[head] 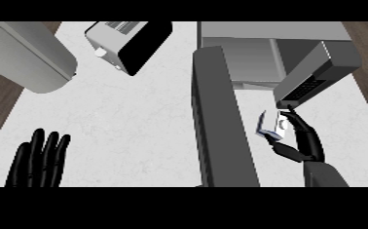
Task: Pick up the milk, place it into the microwave and close the microwave
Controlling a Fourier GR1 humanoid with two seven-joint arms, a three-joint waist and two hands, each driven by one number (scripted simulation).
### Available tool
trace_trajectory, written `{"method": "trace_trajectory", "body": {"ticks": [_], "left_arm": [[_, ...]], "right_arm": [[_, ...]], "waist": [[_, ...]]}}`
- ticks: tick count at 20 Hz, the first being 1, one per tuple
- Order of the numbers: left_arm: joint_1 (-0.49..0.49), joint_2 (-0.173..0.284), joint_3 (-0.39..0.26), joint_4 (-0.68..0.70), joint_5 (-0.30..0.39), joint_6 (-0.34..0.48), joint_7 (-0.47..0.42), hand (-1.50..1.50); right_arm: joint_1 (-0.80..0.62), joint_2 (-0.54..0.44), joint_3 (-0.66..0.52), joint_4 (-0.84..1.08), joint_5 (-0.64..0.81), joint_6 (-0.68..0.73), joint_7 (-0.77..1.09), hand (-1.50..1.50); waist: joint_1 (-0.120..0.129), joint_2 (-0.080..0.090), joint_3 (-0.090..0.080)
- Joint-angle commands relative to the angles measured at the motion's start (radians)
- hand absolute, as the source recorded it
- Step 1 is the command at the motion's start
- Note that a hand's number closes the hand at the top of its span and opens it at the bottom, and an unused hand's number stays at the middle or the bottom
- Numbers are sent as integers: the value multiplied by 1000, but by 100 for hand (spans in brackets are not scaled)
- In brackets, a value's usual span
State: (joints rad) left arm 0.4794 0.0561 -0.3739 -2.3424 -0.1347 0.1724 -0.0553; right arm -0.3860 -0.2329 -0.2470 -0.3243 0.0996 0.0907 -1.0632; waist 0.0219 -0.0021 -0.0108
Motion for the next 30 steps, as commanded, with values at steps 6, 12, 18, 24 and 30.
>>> {"method": "trace_trajectory", "body": {"ticks": [6, 12, 18, 24, 30], "left_arm": [[7, -3, -4, 38, -9, 6, -49, -150], [70, 4, -8, -34, 10, 18, -12, -150], [18, 24, 48, -34, 38, 8, 39, -150], [85, 27, 23, -30, 32, 11, -27, -150], [129, 75, 152, -27, 172, -56, -81, -150]], "right_arm": [[46, 49, 46, -9, 2, 191, -188, 150], [130, -6, 80, -94, -17, 286, -183, 150], [194, 91, 133, -253, -30, 184, -117, 150], [194, 149, 157, -481, -60, 62, 77, 150], [147, 219, 231, -650, -8, -57, 288, 150]], "waist": [[-4, 8, 14], [-13, 1, 12], [-24, 1, 11], [-19, -2, 10], [-15, -2, 10]]}}
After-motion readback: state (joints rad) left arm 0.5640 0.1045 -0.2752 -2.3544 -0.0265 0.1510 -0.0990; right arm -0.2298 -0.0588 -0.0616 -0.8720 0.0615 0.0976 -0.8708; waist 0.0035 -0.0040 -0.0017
